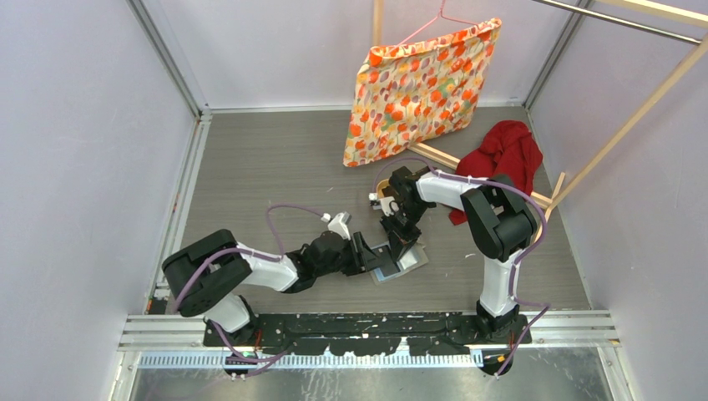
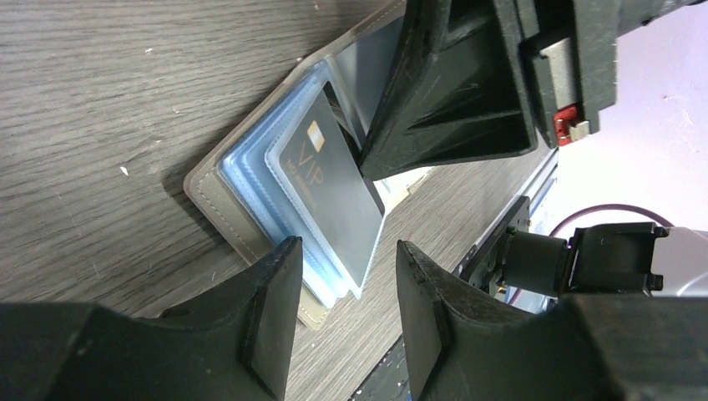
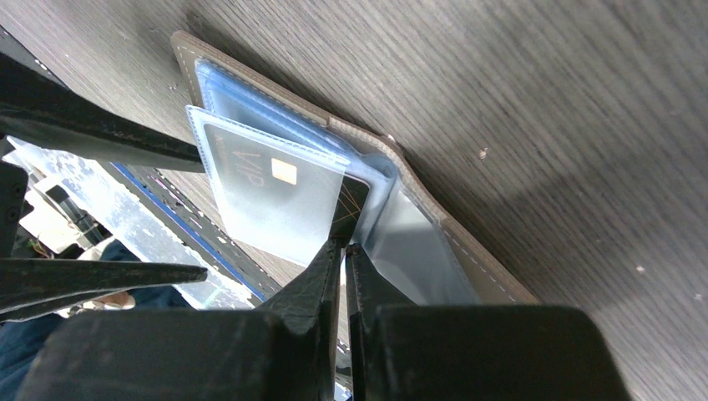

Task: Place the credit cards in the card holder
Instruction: Insert the credit card into the card holder.

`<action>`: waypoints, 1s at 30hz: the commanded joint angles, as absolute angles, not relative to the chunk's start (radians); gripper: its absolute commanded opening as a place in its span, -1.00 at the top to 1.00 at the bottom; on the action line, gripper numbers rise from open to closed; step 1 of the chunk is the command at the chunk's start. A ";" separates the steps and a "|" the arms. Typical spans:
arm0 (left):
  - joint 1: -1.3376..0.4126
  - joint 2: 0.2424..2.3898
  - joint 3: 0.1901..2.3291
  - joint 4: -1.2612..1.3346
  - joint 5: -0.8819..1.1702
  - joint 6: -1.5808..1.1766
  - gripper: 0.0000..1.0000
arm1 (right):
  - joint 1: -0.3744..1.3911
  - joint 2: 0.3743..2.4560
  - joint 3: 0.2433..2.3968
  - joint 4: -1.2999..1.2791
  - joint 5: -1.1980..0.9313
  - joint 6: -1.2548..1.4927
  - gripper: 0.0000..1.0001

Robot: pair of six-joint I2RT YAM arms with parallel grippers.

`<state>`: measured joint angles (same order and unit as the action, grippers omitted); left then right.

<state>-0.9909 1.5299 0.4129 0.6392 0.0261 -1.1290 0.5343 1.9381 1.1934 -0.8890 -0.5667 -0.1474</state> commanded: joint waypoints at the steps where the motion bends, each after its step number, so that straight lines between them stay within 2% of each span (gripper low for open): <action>1: -0.989 1.575 0.436 0.706 0.028 -1.146 0.07 | 0.536 1.954 1.217 -0.883 -0.548 -0.150 0.76; 8: -0.989 1.612 0.443 0.765 0.050 -1.163 0.11 | 0.536 1.951 1.217 -0.883 -0.548 -0.152 0.75; 20: -0.989 1.531 0.418 0.686 0.014 -1.150 0.13 | 0.537 1.952 1.218 -0.883 -0.548 -0.152 0.74; 30: -0.989 1.572 0.432 0.720 0.028 -1.159 0.13 | 0.537 1.953 1.218 -0.883 -0.548 -0.152 0.73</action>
